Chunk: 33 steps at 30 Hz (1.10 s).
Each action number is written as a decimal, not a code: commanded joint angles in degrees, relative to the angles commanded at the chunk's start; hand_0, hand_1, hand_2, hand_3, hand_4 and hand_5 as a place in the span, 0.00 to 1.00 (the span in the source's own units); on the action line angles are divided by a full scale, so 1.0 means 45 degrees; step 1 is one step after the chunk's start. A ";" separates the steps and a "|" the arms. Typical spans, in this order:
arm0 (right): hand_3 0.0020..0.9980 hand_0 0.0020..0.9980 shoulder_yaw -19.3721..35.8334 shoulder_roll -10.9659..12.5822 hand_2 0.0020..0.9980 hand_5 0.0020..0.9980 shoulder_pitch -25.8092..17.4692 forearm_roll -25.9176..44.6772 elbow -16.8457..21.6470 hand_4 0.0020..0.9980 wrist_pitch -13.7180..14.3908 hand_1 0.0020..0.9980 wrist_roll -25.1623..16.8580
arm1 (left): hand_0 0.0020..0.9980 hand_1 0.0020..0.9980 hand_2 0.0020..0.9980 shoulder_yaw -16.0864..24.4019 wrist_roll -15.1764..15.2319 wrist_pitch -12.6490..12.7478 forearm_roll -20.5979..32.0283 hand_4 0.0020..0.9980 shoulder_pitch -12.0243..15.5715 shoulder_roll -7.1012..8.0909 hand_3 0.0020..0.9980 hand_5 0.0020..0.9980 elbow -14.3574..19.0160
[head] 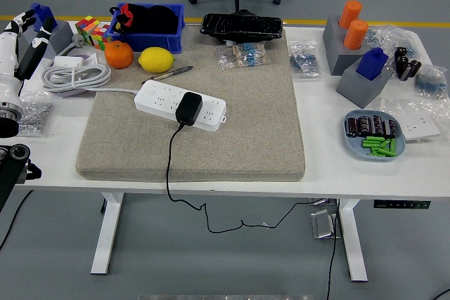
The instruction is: Press the white button,pick up the black plug,place it near the board,insert it into the board
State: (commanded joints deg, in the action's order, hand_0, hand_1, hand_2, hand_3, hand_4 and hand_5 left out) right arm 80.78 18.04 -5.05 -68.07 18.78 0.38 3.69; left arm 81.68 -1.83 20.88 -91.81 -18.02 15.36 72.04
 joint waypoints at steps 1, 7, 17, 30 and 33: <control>0.68 0.85 -0.0024 0.0007 0.71 0.48 -0.0005 0.0011 0.0002 0.85 0.0003 0.72 -0.0002 | 1.00 0.96 0.91 0.0003 0.0000 0.0000 -0.0001 0.89 0.0009 -0.0004 0.89 1.00 0.0003; 0.68 0.85 -0.0106 0.0000 0.71 0.48 -0.0034 0.0025 0.0006 0.84 -0.0003 0.72 0.0012 | 1.00 0.96 0.91 0.0000 0.0002 0.0002 0.0003 0.89 0.0063 -0.0044 0.89 1.00 0.0020; 0.68 0.85 -0.0097 0.0020 0.71 0.48 -0.0067 0.0033 0.0011 0.84 0.0032 0.72 0.0009 | 1.00 0.96 0.91 -0.0035 0.0006 -0.0003 0.0006 0.88 0.0072 -0.0095 0.89 1.00 0.0021; 0.68 0.84 -0.0083 0.0026 0.71 0.48 -0.0079 0.0000 0.0029 0.84 0.0037 0.72 0.0016 | 1.00 0.96 0.91 0.0091 0.0000 -0.0026 0.0000 0.89 0.0102 -0.0174 0.89 1.00 0.0046; 0.68 0.84 -0.0085 0.0033 0.71 0.48 -0.0065 -0.0002 0.0039 0.84 0.0040 0.72 0.0018 | 1.00 0.96 0.91 0.0113 -0.0001 -0.0033 0.0003 0.89 0.0089 -0.0184 0.89 1.00 0.0045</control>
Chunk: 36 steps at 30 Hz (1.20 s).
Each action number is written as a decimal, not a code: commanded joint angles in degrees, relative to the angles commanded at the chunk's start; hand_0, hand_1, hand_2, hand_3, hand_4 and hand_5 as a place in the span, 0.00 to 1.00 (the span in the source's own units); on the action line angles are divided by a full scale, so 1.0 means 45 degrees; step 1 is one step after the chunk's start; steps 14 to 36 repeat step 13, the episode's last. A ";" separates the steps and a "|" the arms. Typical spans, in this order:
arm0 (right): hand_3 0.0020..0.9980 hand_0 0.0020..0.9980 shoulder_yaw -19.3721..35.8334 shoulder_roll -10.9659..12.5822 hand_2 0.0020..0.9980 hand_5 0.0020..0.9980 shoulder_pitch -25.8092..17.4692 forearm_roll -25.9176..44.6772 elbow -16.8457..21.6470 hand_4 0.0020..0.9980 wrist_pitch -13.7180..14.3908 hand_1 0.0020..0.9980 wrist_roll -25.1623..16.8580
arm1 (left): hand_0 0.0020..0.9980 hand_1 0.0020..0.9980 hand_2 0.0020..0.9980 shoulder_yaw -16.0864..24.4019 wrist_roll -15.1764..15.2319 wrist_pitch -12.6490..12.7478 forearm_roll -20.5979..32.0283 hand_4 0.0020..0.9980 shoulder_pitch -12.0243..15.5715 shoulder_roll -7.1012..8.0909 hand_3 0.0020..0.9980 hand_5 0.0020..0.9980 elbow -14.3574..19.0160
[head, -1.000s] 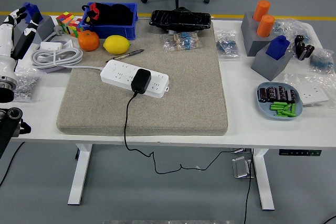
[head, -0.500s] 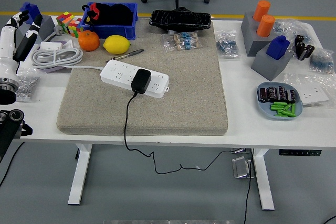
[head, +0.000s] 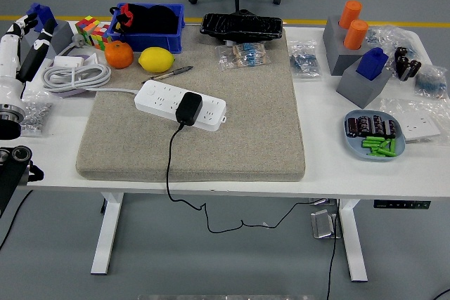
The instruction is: Press the white button,pick up the black plug,place it near the board,insert it into the board
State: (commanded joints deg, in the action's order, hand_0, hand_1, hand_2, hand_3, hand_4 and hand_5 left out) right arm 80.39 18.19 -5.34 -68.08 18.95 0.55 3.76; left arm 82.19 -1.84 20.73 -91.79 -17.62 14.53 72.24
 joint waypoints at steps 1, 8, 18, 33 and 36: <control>0.68 0.84 0.0015 -0.0008 0.71 0.48 0.0003 -0.0004 -0.0004 0.84 0.0005 0.72 0.0001 | 1.00 0.96 0.91 -0.0001 0.0006 0.0005 0.0001 0.89 -0.0012 0.0002 0.89 1.00 0.0002; 0.68 0.84 0.0065 -0.0026 0.71 0.48 0.0015 -0.0008 -0.0004 0.84 0.0008 0.72 0.0003 | 1.00 0.96 0.91 0.0010 0.0005 0.0003 0.0009 0.88 -0.0056 0.0014 0.89 1.00 0.0013; 0.68 0.84 0.0070 -0.0029 0.71 0.47 0.0025 -0.0015 -0.0010 0.83 0.0008 0.72 0.0008 | 1.00 0.96 0.91 0.0006 -0.0002 -0.0007 0.0005 0.88 -0.0071 0.0001 0.89 1.00 0.0021; 0.68 0.84 0.0070 -0.0029 0.71 0.47 0.0025 -0.0015 -0.0010 0.83 0.0008 0.72 0.0008 | 1.00 0.96 0.91 0.0006 -0.0002 -0.0007 0.0005 0.88 -0.0071 0.0001 0.89 1.00 0.0021; 0.68 0.84 0.0070 -0.0029 0.71 0.47 0.0025 -0.0015 -0.0010 0.83 0.0008 0.72 0.0008 | 1.00 0.96 0.91 0.0006 -0.0002 -0.0007 0.0005 0.88 -0.0071 0.0001 0.89 1.00 0.0021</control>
